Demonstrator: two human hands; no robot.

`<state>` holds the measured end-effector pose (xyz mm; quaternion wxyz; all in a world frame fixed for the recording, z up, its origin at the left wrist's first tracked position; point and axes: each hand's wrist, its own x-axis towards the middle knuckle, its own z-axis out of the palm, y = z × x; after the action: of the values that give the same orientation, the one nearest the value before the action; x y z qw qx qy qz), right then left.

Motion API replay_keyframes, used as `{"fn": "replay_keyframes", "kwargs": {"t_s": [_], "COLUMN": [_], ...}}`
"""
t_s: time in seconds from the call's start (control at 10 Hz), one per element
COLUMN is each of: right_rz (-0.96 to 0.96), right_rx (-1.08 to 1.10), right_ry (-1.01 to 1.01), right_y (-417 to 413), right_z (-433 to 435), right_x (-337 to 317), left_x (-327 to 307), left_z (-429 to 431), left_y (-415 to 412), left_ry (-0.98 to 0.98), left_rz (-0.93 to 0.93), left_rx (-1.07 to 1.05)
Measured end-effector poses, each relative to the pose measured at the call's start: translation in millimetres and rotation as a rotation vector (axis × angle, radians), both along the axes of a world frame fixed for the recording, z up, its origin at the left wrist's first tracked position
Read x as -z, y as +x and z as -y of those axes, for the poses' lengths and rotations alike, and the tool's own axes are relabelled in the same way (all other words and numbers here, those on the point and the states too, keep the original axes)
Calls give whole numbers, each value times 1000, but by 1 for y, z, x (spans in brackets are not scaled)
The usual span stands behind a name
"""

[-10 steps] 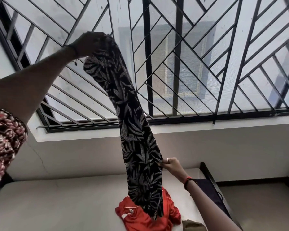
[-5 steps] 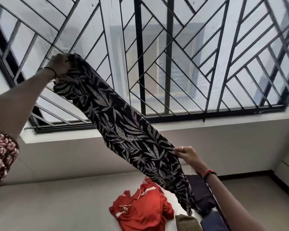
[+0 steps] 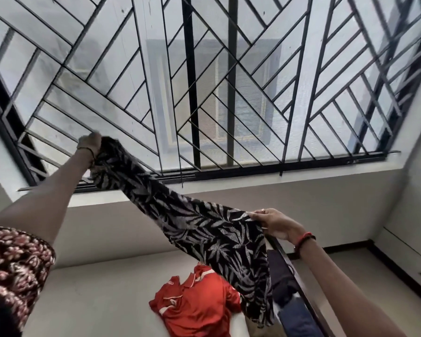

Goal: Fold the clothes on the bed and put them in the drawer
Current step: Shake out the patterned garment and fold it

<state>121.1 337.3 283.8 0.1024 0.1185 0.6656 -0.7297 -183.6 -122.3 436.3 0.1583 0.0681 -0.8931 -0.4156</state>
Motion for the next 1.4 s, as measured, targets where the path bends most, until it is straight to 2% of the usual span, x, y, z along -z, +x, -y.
{"fn": "replay_keyframes", "kwargs": {"t_s": [0.1, 0.2, 0.3, 0.4, 0.5, 0.7, 0.8, 1.0, 1.2, 1.4], "right_rz": [5, -44, -118, -190, -271, -361, -393, -384, -354, -445], "right_rx": [-28, -51, -76, -97, -81, -24, -12, -2, 18, 73], "right_ry": [-45, -39, -56, -25, -9, 24, 27, -64, 25, -96], "right_y": [7, 11, 13, 15, 19, 33, 38, 45, 52, 58], "right_z": [12, 30, 49, 65, 73, 63, 59, 54, 54, 65], "right_x": [-10, -24, -37, -43, -46, -54, -55, -47, -24, -24], "left_x": [-6, 9, 26, 36, 52, 53, 40, 15, -14, -36], "left_z": [-70, -102, -142, -181, -210, -230, -234, -243, -241, -233], "left_y": [144, 160, 190, 218, 236, 245, 247, 245, 242, 236], "left_ry": [-133, 10, -22, -189, -191, -203, -320, -427, -322, -310], "left_rz": [-9, 98, 197, 318, 447, 548, 574, 439, 246, 176], "left_rx": [144, 416, 812, 1067, 1140, 1162, 1170, 1188, 1063, 1065]}}
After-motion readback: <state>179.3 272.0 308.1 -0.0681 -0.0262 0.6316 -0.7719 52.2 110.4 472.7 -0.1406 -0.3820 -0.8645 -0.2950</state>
